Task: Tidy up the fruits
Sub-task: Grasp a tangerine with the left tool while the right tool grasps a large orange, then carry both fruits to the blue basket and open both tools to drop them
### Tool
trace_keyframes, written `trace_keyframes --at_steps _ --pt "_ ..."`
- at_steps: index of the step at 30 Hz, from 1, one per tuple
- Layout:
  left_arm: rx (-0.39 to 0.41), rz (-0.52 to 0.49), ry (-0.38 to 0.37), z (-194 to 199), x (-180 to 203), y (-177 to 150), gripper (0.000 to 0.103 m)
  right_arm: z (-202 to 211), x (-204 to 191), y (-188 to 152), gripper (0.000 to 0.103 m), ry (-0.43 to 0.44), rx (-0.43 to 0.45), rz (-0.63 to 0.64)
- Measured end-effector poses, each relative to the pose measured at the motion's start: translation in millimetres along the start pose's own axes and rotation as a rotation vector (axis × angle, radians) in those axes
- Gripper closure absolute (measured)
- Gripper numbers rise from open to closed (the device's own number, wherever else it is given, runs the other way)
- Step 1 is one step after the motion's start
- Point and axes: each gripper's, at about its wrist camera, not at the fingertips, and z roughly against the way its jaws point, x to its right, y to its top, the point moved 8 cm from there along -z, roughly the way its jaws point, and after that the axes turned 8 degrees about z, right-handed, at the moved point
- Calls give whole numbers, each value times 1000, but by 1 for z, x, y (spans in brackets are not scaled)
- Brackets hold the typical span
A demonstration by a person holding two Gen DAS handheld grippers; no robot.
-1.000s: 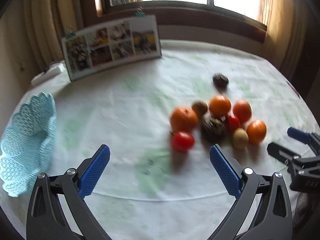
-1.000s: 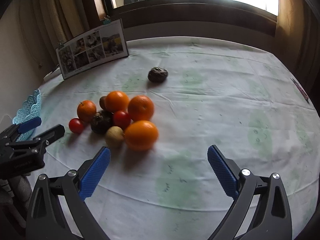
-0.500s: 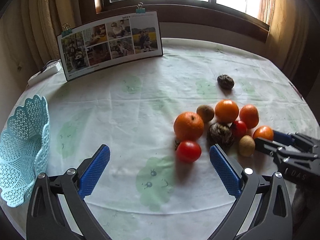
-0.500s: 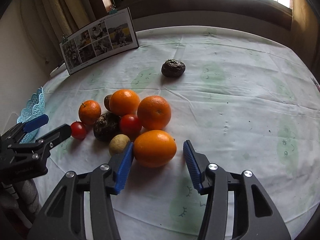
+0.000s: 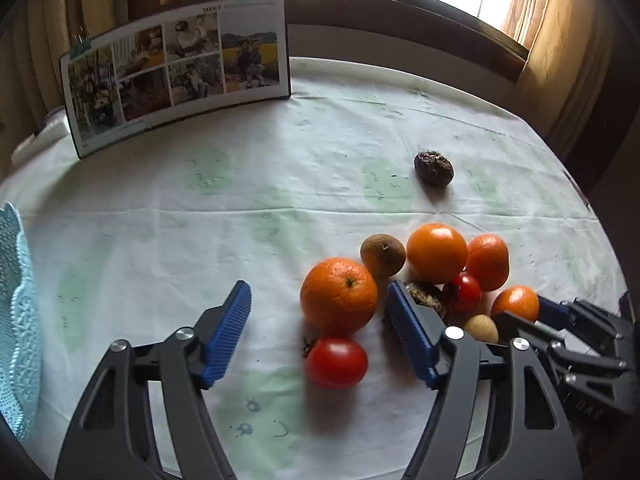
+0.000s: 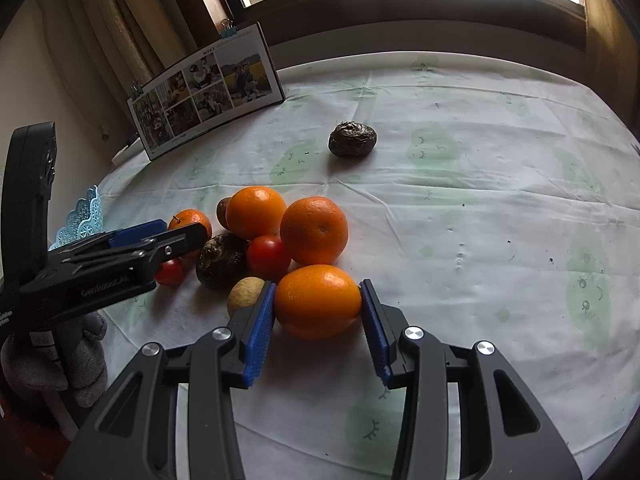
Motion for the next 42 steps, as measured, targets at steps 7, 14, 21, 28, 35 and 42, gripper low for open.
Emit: trace_keyframes --at_steps 7,14,21,28,35,42 --pt "-33 6 -50 -5 6 -5 62 4 2 0 61 -8 10 -10" --pt "-9 13 -54 3 4 -4 62 12 7 -2 61 -26 25 -35" --pt "100 42 -11 42 -16 8 62 28 -6 9 61 -36 70 -17" --pt "219 135 91 88 -76 16 62 27 -46 20 61 -1 83 41" --pt "298 242 230 126 -157 12 62 17 -97 30 61 50 78 108" --pt "307 317 318 138 -214 -2 62 7 -147 41 61 100 75 178"
